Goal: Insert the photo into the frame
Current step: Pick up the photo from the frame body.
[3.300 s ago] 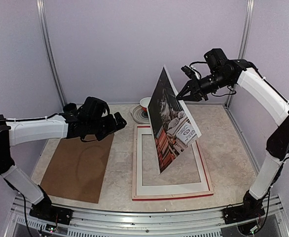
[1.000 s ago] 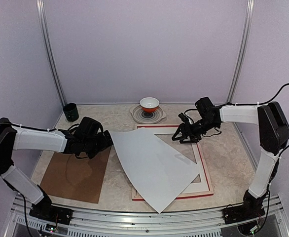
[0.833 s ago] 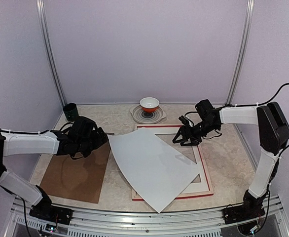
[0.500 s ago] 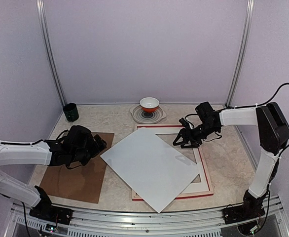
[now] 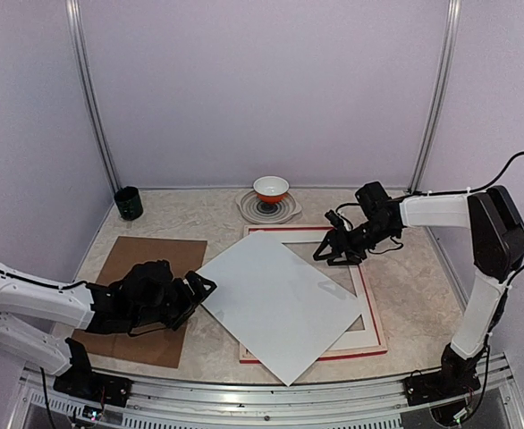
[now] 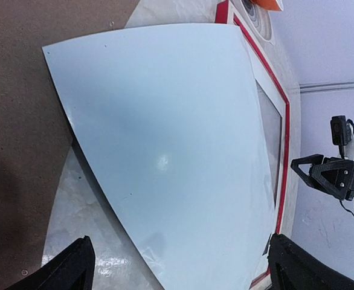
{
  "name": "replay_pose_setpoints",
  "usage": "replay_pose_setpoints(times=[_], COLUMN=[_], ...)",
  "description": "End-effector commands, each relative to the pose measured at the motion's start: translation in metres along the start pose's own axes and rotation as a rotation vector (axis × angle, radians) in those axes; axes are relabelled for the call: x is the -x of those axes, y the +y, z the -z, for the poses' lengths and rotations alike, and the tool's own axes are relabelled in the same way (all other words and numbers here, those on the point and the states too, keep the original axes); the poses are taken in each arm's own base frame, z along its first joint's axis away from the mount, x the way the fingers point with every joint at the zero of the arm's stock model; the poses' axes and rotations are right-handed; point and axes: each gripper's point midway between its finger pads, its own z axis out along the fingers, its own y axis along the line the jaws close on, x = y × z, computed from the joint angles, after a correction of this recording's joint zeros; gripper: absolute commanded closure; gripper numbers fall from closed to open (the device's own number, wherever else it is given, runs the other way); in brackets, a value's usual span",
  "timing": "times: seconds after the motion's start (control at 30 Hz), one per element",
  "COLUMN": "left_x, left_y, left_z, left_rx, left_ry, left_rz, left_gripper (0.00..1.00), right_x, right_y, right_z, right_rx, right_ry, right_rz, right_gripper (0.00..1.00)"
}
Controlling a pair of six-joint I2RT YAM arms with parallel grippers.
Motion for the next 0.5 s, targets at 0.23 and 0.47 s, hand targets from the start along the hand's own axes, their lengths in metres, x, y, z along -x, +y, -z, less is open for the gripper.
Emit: replay_pose_setpoints(times=[0.23,0.47], left_x=[-0.041,-0.032], left_y=[-0.006,-0.02], left_z=[-0.032,-0.033], left_rx=[-0.042,-0.115], left_ry=[0.152,0.089], left_rz=[0.065,0.065], left_gripper=[0.05,0.14], right_x=[0.02,0.02], right_y=[0.024,0.022], right_z=[0.032,0.035], right_rx=[0.009,0.012], right_ry=[-0.091,-0.099], right_rz=[0.054,0.051], right_gripper=[0.31,0.32])
